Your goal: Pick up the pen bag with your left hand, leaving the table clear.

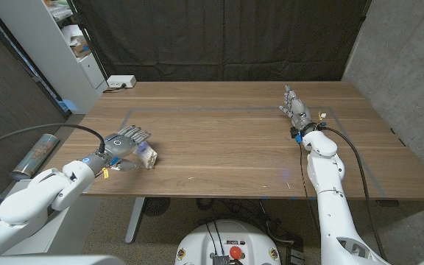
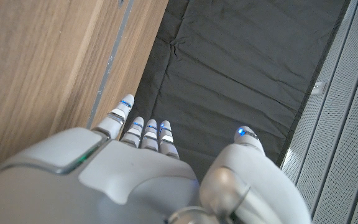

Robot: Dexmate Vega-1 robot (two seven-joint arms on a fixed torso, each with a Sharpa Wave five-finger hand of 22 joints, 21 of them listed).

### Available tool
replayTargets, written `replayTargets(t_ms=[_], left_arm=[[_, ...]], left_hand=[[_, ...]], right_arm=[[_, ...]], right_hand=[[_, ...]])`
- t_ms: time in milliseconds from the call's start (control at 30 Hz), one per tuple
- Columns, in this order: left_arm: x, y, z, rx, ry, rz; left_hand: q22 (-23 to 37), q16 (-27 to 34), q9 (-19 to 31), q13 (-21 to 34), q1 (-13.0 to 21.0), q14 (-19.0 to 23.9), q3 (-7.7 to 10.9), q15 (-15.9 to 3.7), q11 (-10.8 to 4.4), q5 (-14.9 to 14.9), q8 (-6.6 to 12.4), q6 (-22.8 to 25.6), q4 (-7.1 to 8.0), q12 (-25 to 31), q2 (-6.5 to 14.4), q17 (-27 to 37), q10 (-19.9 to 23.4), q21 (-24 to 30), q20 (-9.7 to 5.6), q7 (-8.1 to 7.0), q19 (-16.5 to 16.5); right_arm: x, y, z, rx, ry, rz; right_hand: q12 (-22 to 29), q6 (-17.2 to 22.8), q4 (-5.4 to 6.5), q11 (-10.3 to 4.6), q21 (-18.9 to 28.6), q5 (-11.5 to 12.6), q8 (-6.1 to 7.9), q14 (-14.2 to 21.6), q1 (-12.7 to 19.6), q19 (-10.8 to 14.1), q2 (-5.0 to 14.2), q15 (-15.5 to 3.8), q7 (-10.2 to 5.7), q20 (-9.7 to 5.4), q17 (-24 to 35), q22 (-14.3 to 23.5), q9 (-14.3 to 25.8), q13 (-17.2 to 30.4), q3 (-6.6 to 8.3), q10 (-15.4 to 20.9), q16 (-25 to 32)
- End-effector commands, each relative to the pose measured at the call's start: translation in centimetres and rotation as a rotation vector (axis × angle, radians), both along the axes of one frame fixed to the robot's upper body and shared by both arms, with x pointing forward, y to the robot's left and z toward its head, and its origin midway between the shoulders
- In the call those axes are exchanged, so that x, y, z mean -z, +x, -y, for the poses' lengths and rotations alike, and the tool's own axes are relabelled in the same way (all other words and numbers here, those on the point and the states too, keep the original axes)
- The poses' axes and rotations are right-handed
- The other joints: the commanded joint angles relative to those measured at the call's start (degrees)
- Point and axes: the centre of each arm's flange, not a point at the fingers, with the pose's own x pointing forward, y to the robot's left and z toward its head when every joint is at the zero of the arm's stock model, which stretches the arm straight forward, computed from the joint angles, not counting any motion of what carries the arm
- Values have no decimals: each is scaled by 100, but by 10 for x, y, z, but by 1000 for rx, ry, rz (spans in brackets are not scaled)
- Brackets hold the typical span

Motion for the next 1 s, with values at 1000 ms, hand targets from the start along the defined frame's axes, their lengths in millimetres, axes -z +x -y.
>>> replayTargets(t_ms=[1000], left_arm=[[17,15,14,12,-54,-52]], left_hand=[[52,254,24,35,606,1391,-129,-526,-301,-47,293,1780,90,424,153,3,1707,215,-376,-334,949]], right_arm=[[4,4,1,-11,0,-14]], right_hand=[[46,9,-12,23,56,23,6,69,8,40,71,17,-20,25,28,29,25,20,-36,51,29]])
